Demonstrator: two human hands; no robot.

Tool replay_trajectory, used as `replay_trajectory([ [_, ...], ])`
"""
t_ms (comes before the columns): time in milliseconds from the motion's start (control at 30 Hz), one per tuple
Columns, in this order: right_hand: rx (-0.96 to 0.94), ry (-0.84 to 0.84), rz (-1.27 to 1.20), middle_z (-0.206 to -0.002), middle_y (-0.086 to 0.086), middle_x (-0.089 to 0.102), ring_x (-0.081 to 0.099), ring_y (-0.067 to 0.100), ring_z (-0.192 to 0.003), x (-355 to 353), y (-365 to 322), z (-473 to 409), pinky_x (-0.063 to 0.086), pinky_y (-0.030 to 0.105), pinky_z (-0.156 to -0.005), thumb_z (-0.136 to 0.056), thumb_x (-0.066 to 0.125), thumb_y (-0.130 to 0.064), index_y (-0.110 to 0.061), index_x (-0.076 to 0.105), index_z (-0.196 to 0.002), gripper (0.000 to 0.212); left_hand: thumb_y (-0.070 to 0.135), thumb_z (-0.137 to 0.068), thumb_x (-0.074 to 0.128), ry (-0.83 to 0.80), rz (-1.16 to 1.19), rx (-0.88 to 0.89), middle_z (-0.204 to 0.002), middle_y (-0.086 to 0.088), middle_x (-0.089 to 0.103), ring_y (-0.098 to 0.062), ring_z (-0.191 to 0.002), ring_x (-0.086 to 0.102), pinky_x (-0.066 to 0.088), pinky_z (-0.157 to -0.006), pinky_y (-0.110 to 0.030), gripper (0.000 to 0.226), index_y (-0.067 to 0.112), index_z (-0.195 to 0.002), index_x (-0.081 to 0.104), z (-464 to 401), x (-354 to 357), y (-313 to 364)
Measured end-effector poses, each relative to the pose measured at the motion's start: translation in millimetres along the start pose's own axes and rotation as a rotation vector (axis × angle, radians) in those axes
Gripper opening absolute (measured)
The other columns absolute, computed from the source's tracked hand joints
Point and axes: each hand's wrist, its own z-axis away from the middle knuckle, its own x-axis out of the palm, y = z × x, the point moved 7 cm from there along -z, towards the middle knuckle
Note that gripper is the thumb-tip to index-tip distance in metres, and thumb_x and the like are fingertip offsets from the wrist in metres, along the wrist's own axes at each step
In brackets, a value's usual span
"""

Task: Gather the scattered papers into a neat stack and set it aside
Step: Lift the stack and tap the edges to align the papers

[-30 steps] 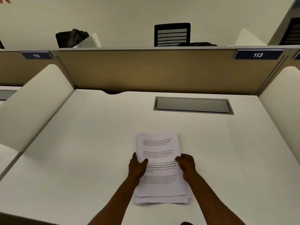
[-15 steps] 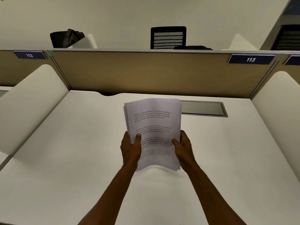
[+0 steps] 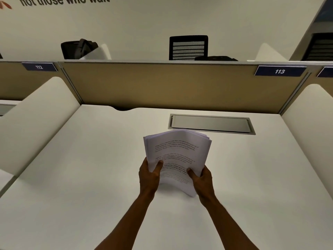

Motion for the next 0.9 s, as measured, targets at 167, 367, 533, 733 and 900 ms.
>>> replay_trajectory([
  [167,-0.018,0.000,-0.024,-0.111,-0.006,0.071,0.067,0.018,-0.102,-4,-3,-4,0.060,0.029,-0.077,-0.089,0.070,-0.021,-0.029,0.062,-0.120,0.034,0.030,-0.089,0.068,0.014,0.040,0.038,-0.107,0.002,0.074,-0.016,-0.096,0.071,0.060,-0.068,-0.023,0.032,0.024,-0.121,0.064,-2,-5,9],
  [367,-0.018,-0.046,-0.027,-0.111,-0.002,0.072,0.067,0.020,-0.105,-5,6,-2,0.059,0.034,-0.086,-0.089,0.069,-0.010,-0.023,0.063,-0.120,0.035,0.031,-0.078,0.070,-0.009,0.052,-0.020,-0.114,0.000,0.071,-0.020,-0.105,0.067,0.060,-0.085,-0.039,0.050,0.023,-0.127,0.060,2,-8,-7],
  [533,-0.023,-0.049,0.009,-0.111,-0.004,0.071,0.066,0.016,-0.104,-4,9,-4,0.058,0.020,-0.074,-0.091,0.066,-0.010,-0.024,0.062,-0.123,0.035,0.033,-0.081,0.068,-0.041,0.062,-0.061,-0.106,0.003,0.076,-0.021,-0.099,0.071,0.060,-0.075,-0.031,0.038,0.023,-0.118,0.067,0,-6,-10],
  [733,-0.019,-0.043,0.049,-0.110,-0.006,0.071,0.066,0.015,-0.102,-7,19,1,0.056,0.020,-0.075,-0.090,0.068,-0.015,-0.026,0.062,-0.121,0.033,0.019,-0.088,0.071,-0.055,0.045,-0.059,-0.111,-0.003,0.074,-0.024,-0.103,0.069,0.058,-0.076,-0.027,0.034,0.016,-0.122,0.065,6,-10,-18],
  [900,-0.027,-0.032,0.049,-0.111,-0.003,0.070,0.066,0.016,-0.101,-9,20,-2,0.058,0.024,-0.080,-0.090,0.068,-0.014,-0.023,0.061,-0.124,0.035,0.028,-0.086,0.067,-0.068,0.032,-0.041,-0.110,0.001,0.074,-0.020,-0.100,0.070,0.062,-0.080,-0.034,0.038,0.020,-0.122,0.065,7,-8,-17],
])
